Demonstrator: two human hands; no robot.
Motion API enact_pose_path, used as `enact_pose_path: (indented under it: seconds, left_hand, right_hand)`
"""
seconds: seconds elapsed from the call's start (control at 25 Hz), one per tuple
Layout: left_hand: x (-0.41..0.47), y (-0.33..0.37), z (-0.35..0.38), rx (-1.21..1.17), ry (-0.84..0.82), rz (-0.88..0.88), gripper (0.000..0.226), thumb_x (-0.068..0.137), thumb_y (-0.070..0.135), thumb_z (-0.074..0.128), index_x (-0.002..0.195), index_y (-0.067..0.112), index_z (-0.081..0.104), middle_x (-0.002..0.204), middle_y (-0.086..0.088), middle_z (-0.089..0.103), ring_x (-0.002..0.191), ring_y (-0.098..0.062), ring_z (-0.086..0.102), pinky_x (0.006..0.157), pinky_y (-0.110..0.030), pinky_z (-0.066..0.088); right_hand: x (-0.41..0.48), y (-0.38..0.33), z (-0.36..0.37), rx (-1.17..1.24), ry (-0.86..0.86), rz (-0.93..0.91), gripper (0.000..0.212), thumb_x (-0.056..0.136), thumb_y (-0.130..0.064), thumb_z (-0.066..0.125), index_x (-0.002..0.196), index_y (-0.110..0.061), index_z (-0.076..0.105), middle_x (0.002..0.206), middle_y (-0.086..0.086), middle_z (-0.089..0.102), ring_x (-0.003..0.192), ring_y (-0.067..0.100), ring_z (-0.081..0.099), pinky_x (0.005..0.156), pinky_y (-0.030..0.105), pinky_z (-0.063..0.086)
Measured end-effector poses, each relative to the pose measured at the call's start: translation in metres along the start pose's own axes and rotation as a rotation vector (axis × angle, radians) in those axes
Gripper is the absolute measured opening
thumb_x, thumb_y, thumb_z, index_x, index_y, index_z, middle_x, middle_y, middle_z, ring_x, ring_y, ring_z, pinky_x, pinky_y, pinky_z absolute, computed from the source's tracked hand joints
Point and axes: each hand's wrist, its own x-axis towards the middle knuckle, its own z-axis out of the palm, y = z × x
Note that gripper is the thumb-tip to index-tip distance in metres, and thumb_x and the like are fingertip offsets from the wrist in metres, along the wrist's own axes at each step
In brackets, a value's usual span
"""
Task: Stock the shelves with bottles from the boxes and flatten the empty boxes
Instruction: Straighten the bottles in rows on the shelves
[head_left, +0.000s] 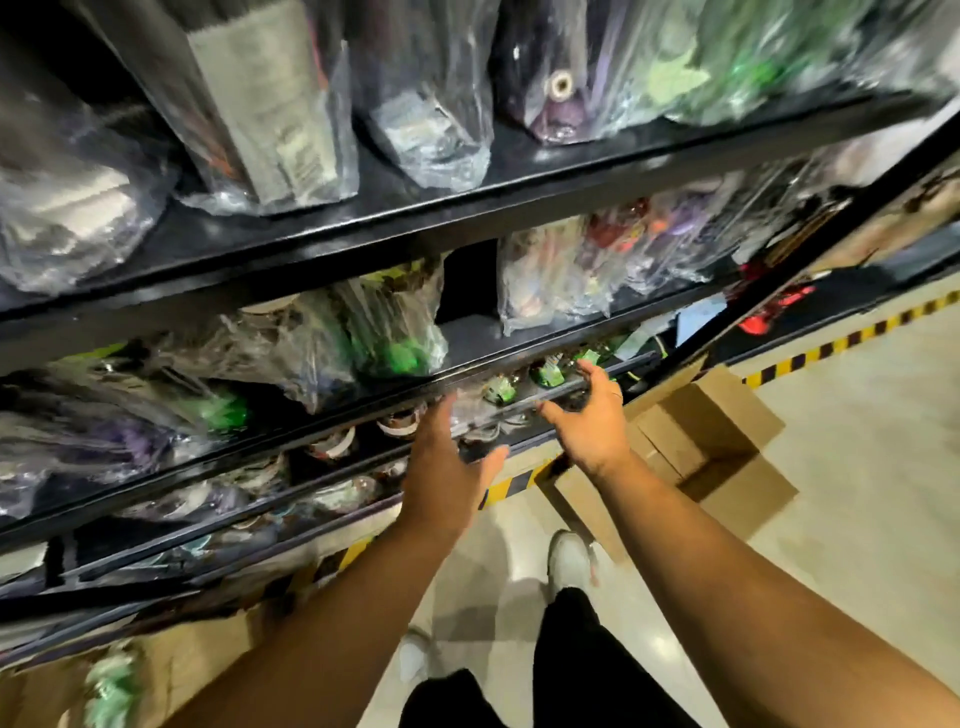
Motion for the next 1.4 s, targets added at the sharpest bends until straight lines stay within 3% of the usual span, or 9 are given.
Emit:
enact_pose_path:
  seconds: [0.24, 0.36, 0.48, 0.64, 0.72, 0.84, 1.04, 1.28, 1.4]
  left_hand:
    - [0.098, 0.081, 0.055, -0.048, 0.093, -0.036, 0.105, 0.074, 0.040, 0.085, 0.155, 0.022, 0.020, 0.158, -0.004, 0.029, 0.142, -0.021, 0.034, 0.113, -0.031, 0.033]
    - [0.138, 0.100, 0.084, -0.116, 0.188, -0.102, 0.096, 0.071, 0.033, 0.089, 0.144, 0.012, 0.032, 0.142, -0.003, 0.045, 0.129, -0.019, 0.047, 0.095, -0.019, 0.036]
    - [0.155, 0.096, 0.101, -0.167, 0.256, -0.146, 0.076, 0.076, 0.028, 0.086, 0.135, 0.006, 0.042, 0.127, -0.001, 0.056, 0.115, -0.015, 0.053, 0.085, -0.014, 0.037]
    - [0.163, 0.077, 0.112, -0.219, 0.299, -0.067, 0.065, 0.074, 0.018, 0.087, 0.126, 0.008, 0.049, 0.122, -0.005, 0.064, 0.113, -0.018, 0.060, 0.096, -0.025, 0.048]
    - [0.167, 0.071, 0.118, -0.206, 0.339, -0.046, 0.074, 0.066, 0.035, 0.089, 0.126, 0.018, 0.049, 0.122, -0.002, 0.066, 0.114, -0.017, 0.062, 0.101, -0.033, 0.050]
    - [0.177, 0.064, 0.123, -0.192, 0.390, -0.070, 0.077, 0.059, 0.050, 0.086, 0.123, 0.019, 0.057, 0.119, 0.001, 0.070, 0.112, -0.016, 0.066, 0.099, -0.032, 0.052]
    - [0.171, 0.066, 0.116, -0.208, 0.421, -0.092, 0.062, 0.075, 0.022, 0.087, 0.128, 0.006, 0.056, 0.115, 0.008, 0.064, 0.107, -0.007, 0.062, 0.085, -0.005, 0.043]
    - [0.152, 0.060, 0.096, -0.239, 0.413, -0.059, 0.055, 0.081, 0.000, 0.078, 0.130, -0.001, 0.053, 0.118, -0.001, 0.065, 0.087, 0.015, 0.062, 0.084, -0.006, 0.048]
    - [0.153, 0.059, 0.097, -0.232, 0.395, -0.055, 0.048, 0.082, -0.005, 0.074, 0.127, -0.005, 0.055, 0.106, 0.005, 0.064, 0.077, 0.025, 0.058, 0.075, 0.001, 0.044]
  right_hand:
    - [0.094, 0.007, -0.066, 0.074, -0.012, -0.026, 0.088, 0.080, -0.032, 0.081, 0.151, -0.015, 0.031, 0.151, 0.012, 0.035, 0.138, 0.028, 0.039, 0.110, 0.037, 0.035]
    - [0.144, 0.002, -0.080, 0.139, -0.128, -0.062, 0.105, 0.070, -0.041, 0.087, 0.152, -0.017, 0.027, 0.151, 0.010, 0.038, 0.136, 0.024, 0.040, 0.113, 0.038, 0.035]
    - [0.183, 0.002, -0.077, 0.180, -0.202, -0.154, 0.086, 0.070, -0.017, 0.089, 0.141, -0.010, 0.040, 0.132, 0.001, 0.055, 0.118, 0.016, 0.054, 0.103, 0.030, 0.045]
    - [0.210, 0.006, -0.061, 0.198, -0.224, -0.221, 0.078, 0.062, -0.015, 0.090, 0.125, -0.003, 0.045, 0.123, 0.007, 0.061, 0.109, 0.019, 0.062, 0.091, 0.038, 0.055]
    - [0.220, 0.014, -0.052, 0.205, -0.216, -0.217, 0.082, 0.055, -0.023, 0.093, 0.121, -0.006, 0.047, 0.117, 0.009, 0.065, 0.108, 0.021, 0.065, 0.092, 0.047, 0.055]
    - [0.226, 0.013, -0.045, 0.232, -0.230, -0.177, 0.080, 0.055, -0.022, 0.093, 0.121, -0.011, 0.049, 0.110, 0.001, 0.069, 0.102, 0.016, 0.068, 0.094, 0.045, 0.055]
    - [0.204, 0.006, -0.044, 0.221, -0.216, -0.171, 0.077, 0.072, -0.019, 0.087, 0.135, -0.022, 0.043, 0.117, -0.007, 0.063, 0.103, 0.010, 0.060, 0.093, 0.021, 0.046]
    - [0.192, 0.001, -0.029, 0.181, -0.286, -0.207, 0.084, 0.068, -0.024, 0.089, 0.137, -0.023, 0.042, 0.124, -0.003, 0.064, 0.112, 0.016, 0.061, 0.103, 0.035, 0.048]
    - [0.194, 0.006, -0.027, 0.157, -0.285, -0.200, 0.077, 0.071, -0.024, 0.088, 0.134, -0.021, 0.043, 0.124, 0.000, 0.063, 0.109, 0.016, 0.061, 0.095, 0.028, 0.047]
